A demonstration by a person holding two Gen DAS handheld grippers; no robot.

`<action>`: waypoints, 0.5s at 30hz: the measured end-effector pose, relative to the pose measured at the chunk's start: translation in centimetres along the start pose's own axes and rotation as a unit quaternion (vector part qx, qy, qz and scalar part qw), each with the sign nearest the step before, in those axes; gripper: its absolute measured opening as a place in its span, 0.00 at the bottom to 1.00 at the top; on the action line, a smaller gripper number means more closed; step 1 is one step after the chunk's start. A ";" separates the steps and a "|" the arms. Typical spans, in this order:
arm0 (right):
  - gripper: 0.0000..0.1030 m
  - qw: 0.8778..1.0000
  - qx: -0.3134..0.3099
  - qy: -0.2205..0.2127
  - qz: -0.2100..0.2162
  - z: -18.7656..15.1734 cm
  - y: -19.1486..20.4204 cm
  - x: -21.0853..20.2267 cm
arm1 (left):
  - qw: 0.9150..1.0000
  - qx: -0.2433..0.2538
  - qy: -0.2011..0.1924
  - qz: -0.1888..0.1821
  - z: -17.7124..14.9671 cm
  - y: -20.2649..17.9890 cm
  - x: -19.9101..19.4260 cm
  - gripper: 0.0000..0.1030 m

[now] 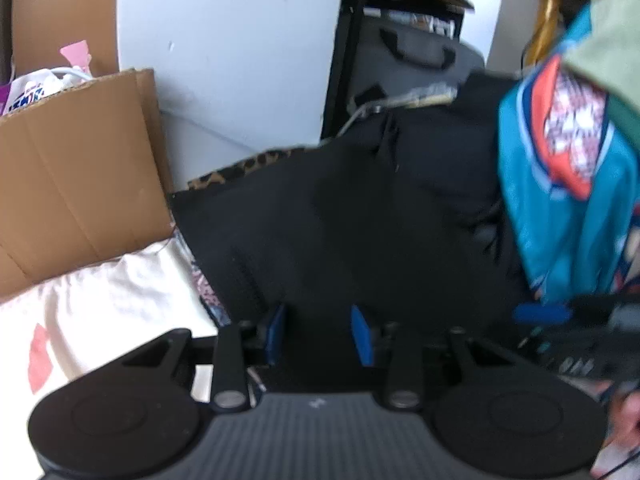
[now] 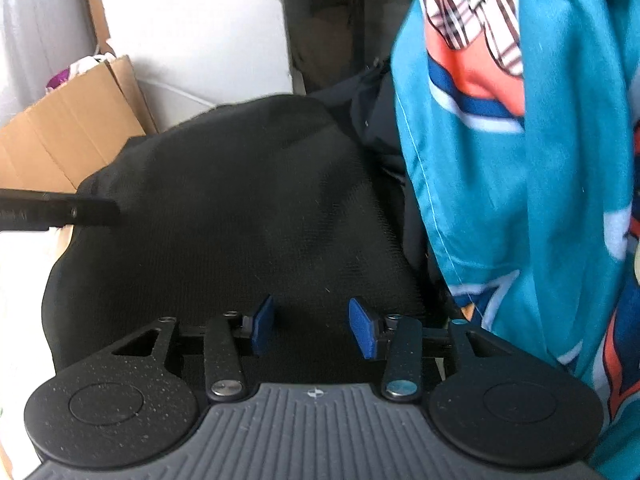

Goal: Fold clothes

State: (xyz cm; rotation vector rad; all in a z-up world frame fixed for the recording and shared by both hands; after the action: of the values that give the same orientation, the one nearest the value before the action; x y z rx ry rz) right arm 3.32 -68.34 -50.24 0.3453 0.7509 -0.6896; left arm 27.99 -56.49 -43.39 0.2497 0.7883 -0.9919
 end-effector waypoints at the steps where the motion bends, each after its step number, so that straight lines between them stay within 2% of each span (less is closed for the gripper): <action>1: 0.55 1.000 0.007 0.004 -0.001 -0.1 -0.2 0.0 | 1.000 0.001 0.004 0.002 -0.3 0.2 0.1 0.39; 5: 0.62 1.000 0.023 0.016 0.000 -0.5 -0.3 -0.1 | 1.000 0.001 0.012 0.006 -0.5 0.5 0.3 0.39; 12: 0.63 0.999 0.040 0.029 0.009 -0.8 0.0 -1.0 | 0.999 -0.028 0.015 0.000 0.1 1.3 -1.4 0.33; 15: 0.66 0.998 0.048 0.035 0.012 -0.9 0.2 -1.4 | 0.999 -0.044 0.026 0.011 -0.1 2.1 -2.4 0.45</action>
State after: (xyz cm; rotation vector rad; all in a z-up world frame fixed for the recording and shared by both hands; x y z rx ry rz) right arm 2.22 -67.09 -49.87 0.4670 0.7804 -0.6944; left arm 28.97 -53.73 -42.17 0.2079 0.8725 -0.9299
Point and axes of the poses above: each gripper's, at about its wrist camera, not at the fingertips, and x roughly the way its jaws point, y to its left, z to its top, the point moved 7 cm from there along x, roughly the way its jaws point, and after that the axes turned 5 degrees about -z, right-handed, at the moved point
